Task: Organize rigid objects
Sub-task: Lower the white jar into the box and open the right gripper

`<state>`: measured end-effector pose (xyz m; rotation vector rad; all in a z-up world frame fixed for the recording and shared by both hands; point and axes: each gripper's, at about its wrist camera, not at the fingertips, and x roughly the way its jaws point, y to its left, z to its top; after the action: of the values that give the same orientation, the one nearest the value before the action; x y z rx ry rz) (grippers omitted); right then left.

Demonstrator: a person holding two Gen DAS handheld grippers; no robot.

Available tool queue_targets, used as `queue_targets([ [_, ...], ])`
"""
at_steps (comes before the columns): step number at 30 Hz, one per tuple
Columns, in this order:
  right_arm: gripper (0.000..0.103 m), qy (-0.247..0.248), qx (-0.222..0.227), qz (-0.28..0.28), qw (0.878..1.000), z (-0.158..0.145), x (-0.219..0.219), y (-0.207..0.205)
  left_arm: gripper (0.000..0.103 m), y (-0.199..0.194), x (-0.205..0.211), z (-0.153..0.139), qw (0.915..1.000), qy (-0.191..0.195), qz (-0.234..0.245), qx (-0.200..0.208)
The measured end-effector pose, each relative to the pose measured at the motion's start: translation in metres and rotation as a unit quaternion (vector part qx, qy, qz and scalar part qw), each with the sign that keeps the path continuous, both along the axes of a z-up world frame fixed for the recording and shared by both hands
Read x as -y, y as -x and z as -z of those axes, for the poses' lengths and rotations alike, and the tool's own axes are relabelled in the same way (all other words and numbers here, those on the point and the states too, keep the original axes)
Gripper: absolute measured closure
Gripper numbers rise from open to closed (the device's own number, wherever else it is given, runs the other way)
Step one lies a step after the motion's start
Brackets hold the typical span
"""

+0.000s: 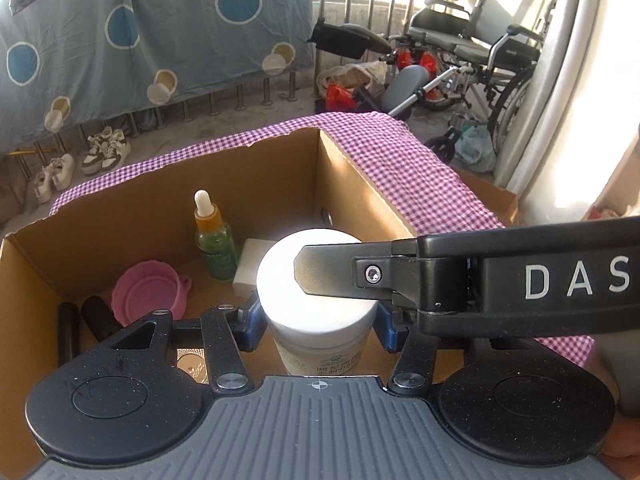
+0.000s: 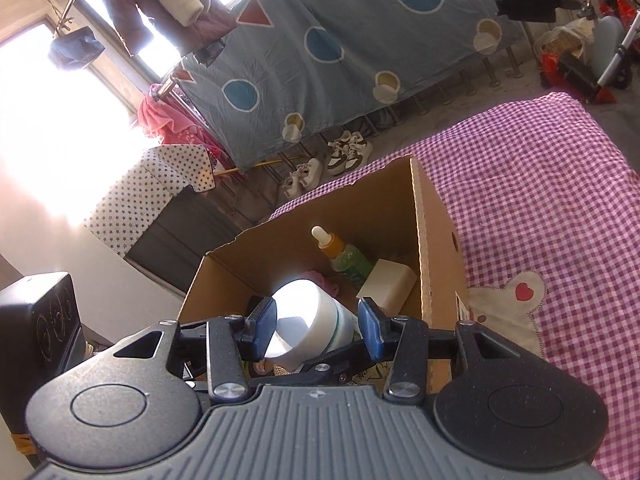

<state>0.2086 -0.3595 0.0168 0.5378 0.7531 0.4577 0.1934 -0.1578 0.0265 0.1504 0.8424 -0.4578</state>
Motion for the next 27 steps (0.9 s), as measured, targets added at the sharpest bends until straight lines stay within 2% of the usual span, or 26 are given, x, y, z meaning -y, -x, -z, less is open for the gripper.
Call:
queue_targets([
  [5,0.056,0.005,-0.003,0.0,1.0,0.007,0.001,-0.002,0.05,-0.003,0.004,0.012,0.9999,-0.005,0.008,-0.011],
  [8,0.055,0.004,0.0,0.002,1.0,0.006,0.003,0.0,0.046,-0.001,0.005,0.013,0.9998,-0.011,0.016,-0.008],
  [10,0.054,0.001,0.002,0.004,1.0,0.005,0.005,0.002,0.034,0.001,0.006,0.011,0.9998,-0.015,0.015,-0.005],
  [12,0.054,-0.005,0.006,0.006,1.0,0.003,0.006,0.005,0.03,0.004,0.004,0.007,0.9998,-0.013,0.012,0.007],
  [16,0.054,-0.014,0.016,0.017,1.0,-0.007,0.011,0.013,0.014,0.012,-0.001,-0.006,0.9997,0.002,0.004,0.026],
  [19,0.053,-0.022,0.027,0.027,0.999,-0.015,0.016,0.024,0.009,0.024,-0.009,-0.021,0.9989,0.019,-0.005,0.043],
  [21,0.05,-0.028,0.038,0.037,0.998,-0.024,0.019,0.037,0.009,0.034,-0.018,-0.033,0.9976,0.028,-0.021,0.059],
  [24,0.039,-0.035,0.062,0.051,0.996,-0.037,0.025,0.063,0.0,0.056,-0.037,-0.05,0.9941,0.046,-0.051,0.084],
  [27,0.027,-0.033,0.082,0.068,0.994,-0.047,0.027,0.092,0.0,0.077,-0.058,-0.062,0.9908,0.054,-0.079,0.096],
])
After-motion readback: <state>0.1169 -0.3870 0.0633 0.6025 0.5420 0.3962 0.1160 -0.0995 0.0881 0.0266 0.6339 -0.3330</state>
